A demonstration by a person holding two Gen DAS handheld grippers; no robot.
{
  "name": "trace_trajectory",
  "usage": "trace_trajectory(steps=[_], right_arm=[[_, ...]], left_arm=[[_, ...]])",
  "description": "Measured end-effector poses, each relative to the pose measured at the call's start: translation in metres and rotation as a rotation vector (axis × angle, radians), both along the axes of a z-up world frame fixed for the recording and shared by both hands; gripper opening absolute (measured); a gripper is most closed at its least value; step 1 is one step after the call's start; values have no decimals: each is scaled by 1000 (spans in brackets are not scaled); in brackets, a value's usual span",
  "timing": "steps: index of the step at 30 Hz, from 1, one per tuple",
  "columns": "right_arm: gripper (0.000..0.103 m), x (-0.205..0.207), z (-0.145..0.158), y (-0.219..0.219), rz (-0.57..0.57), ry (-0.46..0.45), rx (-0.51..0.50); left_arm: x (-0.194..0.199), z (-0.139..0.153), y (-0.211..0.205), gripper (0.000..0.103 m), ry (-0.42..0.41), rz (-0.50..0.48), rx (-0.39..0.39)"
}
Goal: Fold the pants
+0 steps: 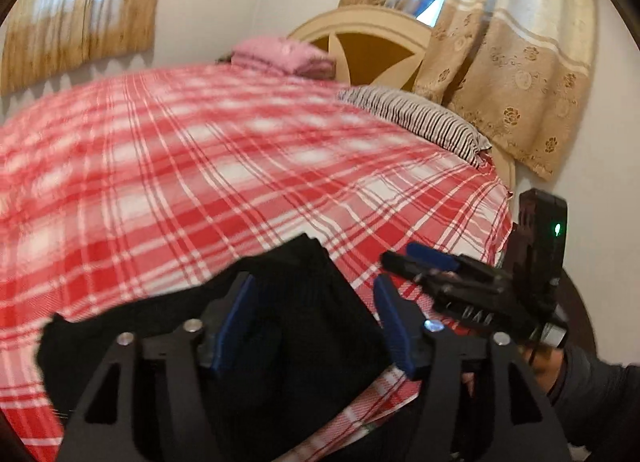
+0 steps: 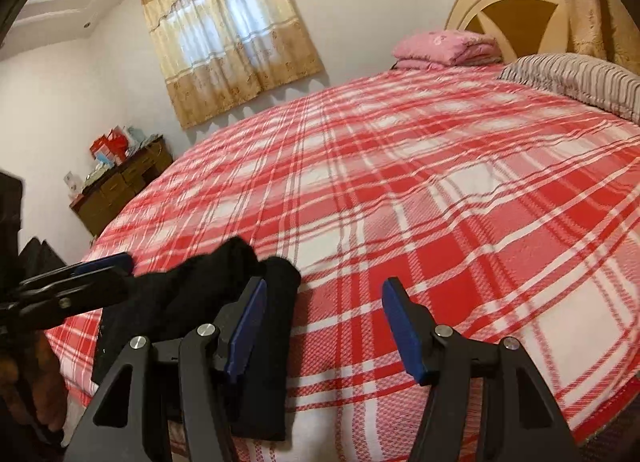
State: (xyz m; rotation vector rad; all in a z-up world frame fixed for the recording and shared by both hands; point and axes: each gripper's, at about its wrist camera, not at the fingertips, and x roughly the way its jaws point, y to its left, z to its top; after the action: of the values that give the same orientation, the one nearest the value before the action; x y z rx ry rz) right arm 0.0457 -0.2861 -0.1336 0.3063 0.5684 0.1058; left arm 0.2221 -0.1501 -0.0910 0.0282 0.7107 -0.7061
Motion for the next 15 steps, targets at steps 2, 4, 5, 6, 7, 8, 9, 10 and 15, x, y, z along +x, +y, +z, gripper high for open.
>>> trace_trajectory(steps=[2, 4, 5, 6, 7, 8, 9, 10, 15], right_arm=[[62, -7, 16, 11, 40, -50, -11], [62, -11, 24, 29, 119, -62, -31], [62, -10, 26, 36, 159, -54, -24], [62, -10, 25, 46, 210, -40, -9], [62, -9, 24, 56, 252, -20, -11], [62, -8, 21, 63, 268, 2, -31], [61, -7, 17, 72, 283, 34, -63], [60, -7, 12, 78, 292, 64, -88], [19, 0, -13, 70, 239, 194, -157]], left_arm=[[-3, 1, 13, 76, -38, 46, 13], [-2, -3, 28, 85, -56, 100, 23], [-1, -7, 36, 87, -62, 135, 37], [1, -13, 45, 92, -75, 174, 60], [1, -18, 51, 94, -79, 202, 77], [3, -23, 58, 94, -70, 232, 95], [6, -29, 64, 94, -60, 254, 109], [8, -33, 69, 94, -55, 266, 116], [17, -53, 83, 100, -15, 326, 149]])
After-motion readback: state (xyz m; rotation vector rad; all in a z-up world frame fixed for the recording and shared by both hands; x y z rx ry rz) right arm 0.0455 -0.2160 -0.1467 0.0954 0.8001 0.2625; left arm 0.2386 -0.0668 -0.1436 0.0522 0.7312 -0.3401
